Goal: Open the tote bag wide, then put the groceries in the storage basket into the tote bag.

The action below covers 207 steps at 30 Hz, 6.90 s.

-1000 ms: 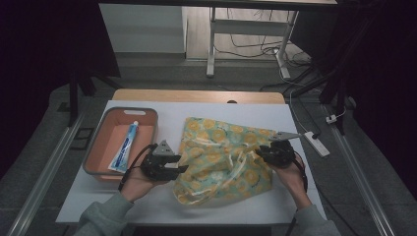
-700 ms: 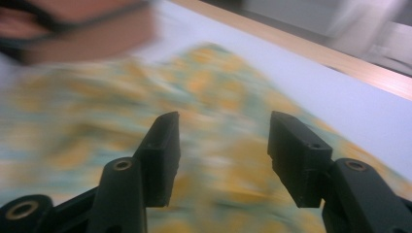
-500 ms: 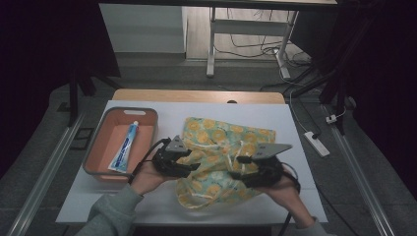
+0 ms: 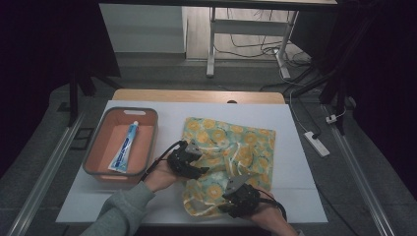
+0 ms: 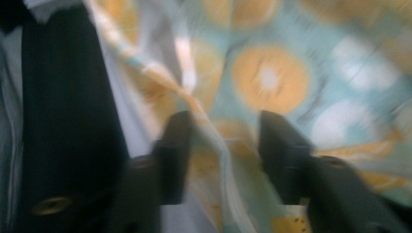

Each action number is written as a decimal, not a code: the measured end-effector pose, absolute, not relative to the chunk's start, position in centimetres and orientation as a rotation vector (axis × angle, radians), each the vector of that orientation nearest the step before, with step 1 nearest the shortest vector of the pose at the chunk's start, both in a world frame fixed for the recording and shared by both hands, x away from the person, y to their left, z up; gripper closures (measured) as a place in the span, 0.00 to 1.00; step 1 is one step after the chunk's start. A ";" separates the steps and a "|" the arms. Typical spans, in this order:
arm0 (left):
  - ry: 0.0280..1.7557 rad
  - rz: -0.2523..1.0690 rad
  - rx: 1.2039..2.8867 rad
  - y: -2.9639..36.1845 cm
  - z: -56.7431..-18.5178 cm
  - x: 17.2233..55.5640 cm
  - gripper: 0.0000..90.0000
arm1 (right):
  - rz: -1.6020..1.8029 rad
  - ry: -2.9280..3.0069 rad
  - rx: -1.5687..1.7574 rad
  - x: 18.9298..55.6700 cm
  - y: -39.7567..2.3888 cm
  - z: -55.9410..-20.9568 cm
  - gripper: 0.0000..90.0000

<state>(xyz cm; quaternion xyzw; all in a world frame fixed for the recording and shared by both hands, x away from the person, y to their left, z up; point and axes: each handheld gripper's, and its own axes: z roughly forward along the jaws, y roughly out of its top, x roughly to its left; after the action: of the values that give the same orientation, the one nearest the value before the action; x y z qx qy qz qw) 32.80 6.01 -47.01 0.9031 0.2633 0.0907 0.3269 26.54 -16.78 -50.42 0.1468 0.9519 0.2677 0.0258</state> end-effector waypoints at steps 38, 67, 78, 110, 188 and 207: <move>0.964 0.322 2.130 17.7 -42.4 33.8 0.34 | 1.323 2.482 0.768 30.7 -23.3 -47.1 0.50; 1.580 0.450 2.216 26.6 -48.6 40.3 0.24 | 1.318 2.477 0.781 29.7 -24.4 -48.2 0.49; 1.682 0.364 2.203 27.2 -50.5 41.0 0.37 | 1.311 2.482 0.775 29.7 -24.3 -48.3 0.49; 1.509 0.436 2.080 28.5 -44.9 38.3 0.83 | 1.306 2.468 0.777 29.6 -24.4 -48.5 0.49; 0.555 0.064 2.127 2.6 -41.1 34.7 0.83 | 0.984 2.534 0.960 35.2 -20.9 -47.8 0.99; 0.487 0.065 2.466 0.3 -46.2 34.9 0.83 | 1.293 2.234 1.013 33.9 -24.9 -42.3 0.99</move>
<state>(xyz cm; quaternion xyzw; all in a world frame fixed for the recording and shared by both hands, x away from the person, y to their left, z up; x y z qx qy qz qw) 34.88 0.26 -46.18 0.9329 0.1842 0.0246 0.3084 33.92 -24.95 -42.29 0.3592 0.7919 0.4586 0.1834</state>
